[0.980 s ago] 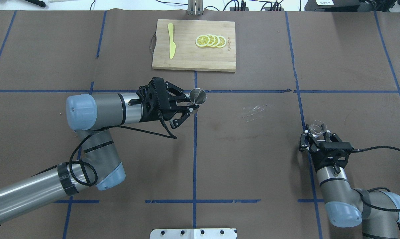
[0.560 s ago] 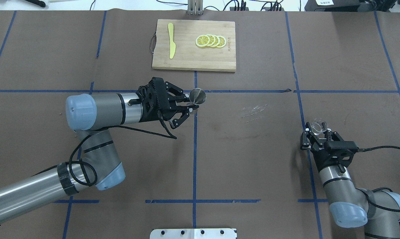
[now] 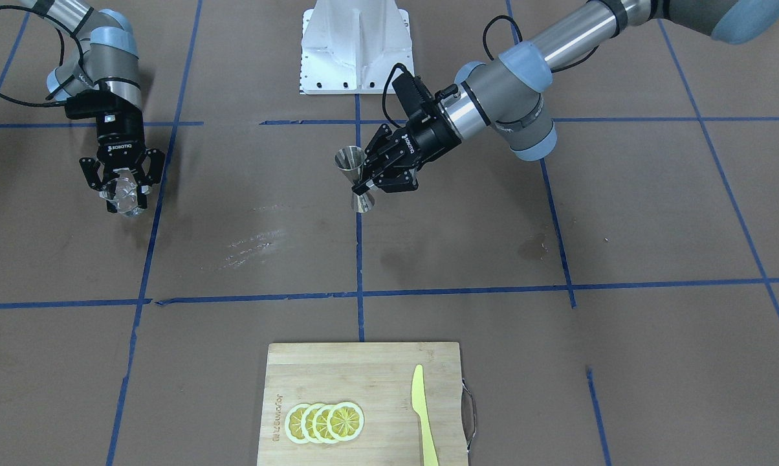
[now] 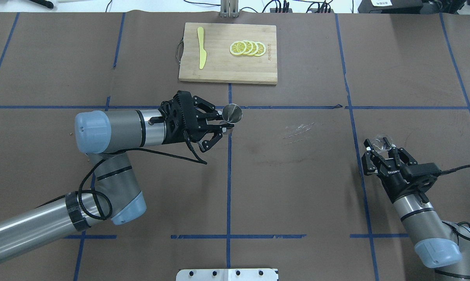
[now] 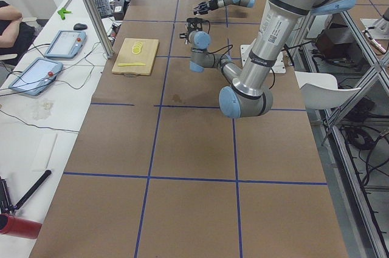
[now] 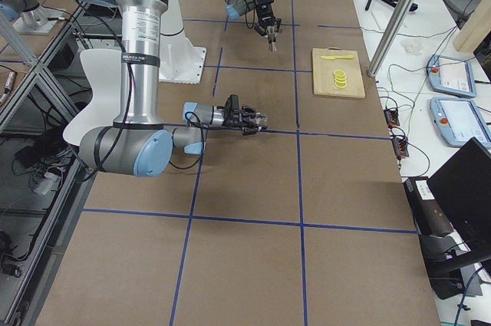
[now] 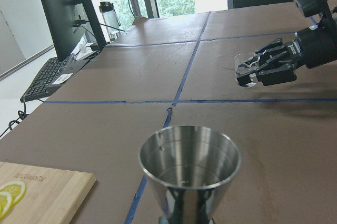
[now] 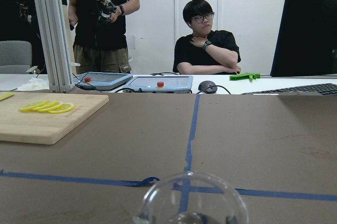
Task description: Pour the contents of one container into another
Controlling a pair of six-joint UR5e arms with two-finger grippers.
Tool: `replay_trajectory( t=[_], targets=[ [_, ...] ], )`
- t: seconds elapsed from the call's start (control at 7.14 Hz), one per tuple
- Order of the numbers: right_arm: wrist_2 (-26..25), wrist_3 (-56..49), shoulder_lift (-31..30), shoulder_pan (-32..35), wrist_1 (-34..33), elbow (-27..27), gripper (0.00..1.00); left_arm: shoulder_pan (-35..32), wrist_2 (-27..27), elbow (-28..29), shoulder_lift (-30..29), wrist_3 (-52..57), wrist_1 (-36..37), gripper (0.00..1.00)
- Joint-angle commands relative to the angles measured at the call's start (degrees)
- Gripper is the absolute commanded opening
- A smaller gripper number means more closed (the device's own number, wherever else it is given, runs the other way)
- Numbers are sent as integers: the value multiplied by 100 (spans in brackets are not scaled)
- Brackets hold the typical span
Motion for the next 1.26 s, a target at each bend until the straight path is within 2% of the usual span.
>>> replay_trajectory(
  t=[0.0,0.42,0.84,1.12],
  targets=[
    [-9,-773,95,45,417,-266,0,4,-7,-70,60,-1,0,0],
    [43,-1334,95,80,416,-117,0,13,-7,-105,87,-10,-9,0],
    [25,-1521,138,72,312,321,0,30,-7,-114,113,-10,-18,0],
    [34,-1539,209,89,-309,839,0,39,-7,-114,130,-10,-27,0]
  ],
)
